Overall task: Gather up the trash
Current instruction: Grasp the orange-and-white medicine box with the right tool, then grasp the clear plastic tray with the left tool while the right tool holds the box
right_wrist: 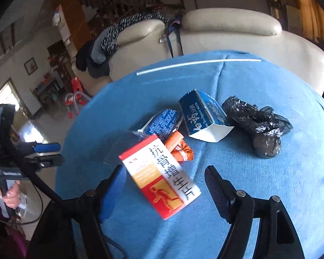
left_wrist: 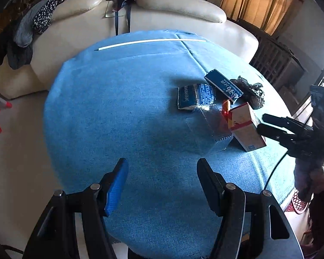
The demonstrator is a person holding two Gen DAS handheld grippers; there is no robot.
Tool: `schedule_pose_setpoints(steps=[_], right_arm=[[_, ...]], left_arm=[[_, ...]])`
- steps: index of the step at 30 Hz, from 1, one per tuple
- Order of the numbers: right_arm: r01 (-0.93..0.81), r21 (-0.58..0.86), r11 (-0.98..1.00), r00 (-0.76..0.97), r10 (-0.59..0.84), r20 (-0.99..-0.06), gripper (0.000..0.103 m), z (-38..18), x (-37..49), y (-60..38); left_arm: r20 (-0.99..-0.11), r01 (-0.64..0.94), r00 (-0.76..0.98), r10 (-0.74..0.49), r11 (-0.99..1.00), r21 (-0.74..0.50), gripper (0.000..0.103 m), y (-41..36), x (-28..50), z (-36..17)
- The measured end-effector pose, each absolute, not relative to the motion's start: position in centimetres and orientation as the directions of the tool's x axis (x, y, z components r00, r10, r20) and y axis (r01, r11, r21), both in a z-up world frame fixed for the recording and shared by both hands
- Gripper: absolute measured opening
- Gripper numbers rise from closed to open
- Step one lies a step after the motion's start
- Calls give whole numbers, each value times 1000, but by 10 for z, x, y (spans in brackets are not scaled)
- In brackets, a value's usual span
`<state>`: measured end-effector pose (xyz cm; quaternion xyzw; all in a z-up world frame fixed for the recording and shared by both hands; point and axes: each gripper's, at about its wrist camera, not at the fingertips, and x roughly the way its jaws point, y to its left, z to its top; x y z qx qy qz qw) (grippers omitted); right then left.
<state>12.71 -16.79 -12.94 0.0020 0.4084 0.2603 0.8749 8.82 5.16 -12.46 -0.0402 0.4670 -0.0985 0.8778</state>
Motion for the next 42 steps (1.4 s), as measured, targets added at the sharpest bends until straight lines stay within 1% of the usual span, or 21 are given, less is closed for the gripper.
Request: schedule_pose_setpoints(steps=[3,6,7,8,10,14,15,16,17,22,27,29,32,34,35,36,37,42], right_arm=[[-486,246,838,479,492,-727,78,-136,135,-162],[-491,232,840,476,481,-736,78,-145,137,-158],[-491,222,842,478,474,-739,73,-147,136,-157],[-492,206,846,485,463,-742,65,-148,134,-156],[-495,182,849,500,450,-740,57,-150,127,-155],[-451,181,874,539,428,-725,53,-145,114,-168],[-428,191,883,553,424,-718,51,-142,109,-177],[-409,195,891,565,415,-713,49,-139,104,-183],[-385,195,902,577,400,-712,49,-137,100,-190],[-258,186,948,623,311,-717,49,-131,75,-224],[-154,213,965,628,262,-733,49,-134,62,-248],[-127,236,963,614,263,-744,51,-137,61,-253],[-88,318,944,590,306,-747,52,-143,61,-263],[-80,340,937,583,321,-746,59,-144,62,-263],[-76,337,938,586,315,-746,62,-144,58,-264],[-74,325,943,592,304,-747,62,-142,58,-262],[-79,321,944,592,304,-746,62,-142,58,-260],[-80,313,946,591,298,-750,63,-143,60,-253]], left_arm=[[-813,143,542,-211,977,-158,67,48,87,-123],[-815,146,541,-207,978,-151,67,47,87,-121],[-816,147,540,-206,978,-150,67,46,87,-121],[-817,148,538,-206,978,-150,67,44,88,-120],[-819,154,533,-213,976,-154,67,41,92,-119],[-817,179,526,-236,970,-165,67,26,102,-115],[-815,188,525,-244,968,-169,68,19,105,-113],[-815,195,522,-253,965,-175,73,14,110,-113],[-815,201,516,-263,962,-184,75,8,114,-113],[-840,227,451,-300,950,-217,76,-26,139,-126],[-871,211,422,-252,961,-176,76,-51,157,-145],[-879,190,416,-233,967,-167,76,-52,160,-151],[-880,165,425,-210,974,-153,76,-49,161,-157],[-882,160,425,-203,976,-148,75,-46,162,-158],[-883,157,423,-204,976,-150,68,-44,162,-160],[-885,158,416,-207,975,-154,63,-43,162,-162],[-889,159,406,-211,974,-159,51,-42,162,-164],[-886,167,411,-214,973,-158,51,-36,158,-165]])
